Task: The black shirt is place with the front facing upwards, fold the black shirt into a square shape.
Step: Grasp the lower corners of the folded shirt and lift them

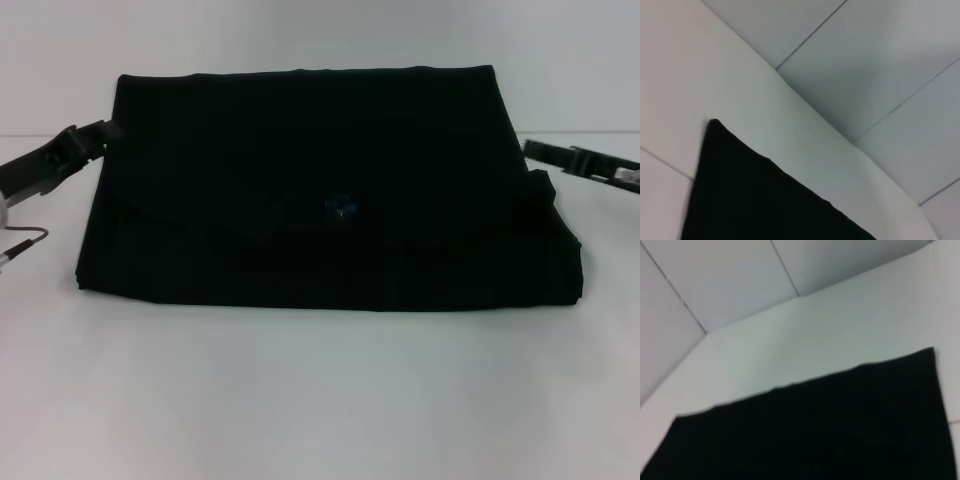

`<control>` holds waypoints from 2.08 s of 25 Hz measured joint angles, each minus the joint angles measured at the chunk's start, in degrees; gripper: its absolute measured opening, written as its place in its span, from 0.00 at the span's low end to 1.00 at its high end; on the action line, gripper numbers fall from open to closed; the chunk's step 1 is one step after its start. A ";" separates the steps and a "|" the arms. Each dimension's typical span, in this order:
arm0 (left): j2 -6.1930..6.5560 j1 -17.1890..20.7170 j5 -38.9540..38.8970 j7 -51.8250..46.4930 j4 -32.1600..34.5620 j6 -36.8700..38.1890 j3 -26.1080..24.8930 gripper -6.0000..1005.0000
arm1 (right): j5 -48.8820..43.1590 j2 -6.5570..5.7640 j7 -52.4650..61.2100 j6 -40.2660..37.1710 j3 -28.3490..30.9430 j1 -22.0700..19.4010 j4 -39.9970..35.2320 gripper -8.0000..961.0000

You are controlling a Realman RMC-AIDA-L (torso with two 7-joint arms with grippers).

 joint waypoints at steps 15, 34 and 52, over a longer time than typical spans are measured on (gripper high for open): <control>8.76 6.90 7.93 -22.03 6.07 16.13 14.64 0.72 | -1.94 -1.97 -24.29 -30.94 -4.66 -8.82 -1.44 0.93; 7.11 4.54 16.93 -22.39 6.81 10.61 17.98 0.77 | -2.30 2.77 -37.35 -33.87 -10.22 -12.87 -1.13 0.94; 6.01 3.81 17.00 -22.97 6.01 11.02 22.42 0.77 | -2.30 2.97 -37.00 -33.23 -10.24 -12.78 -1.07 0.94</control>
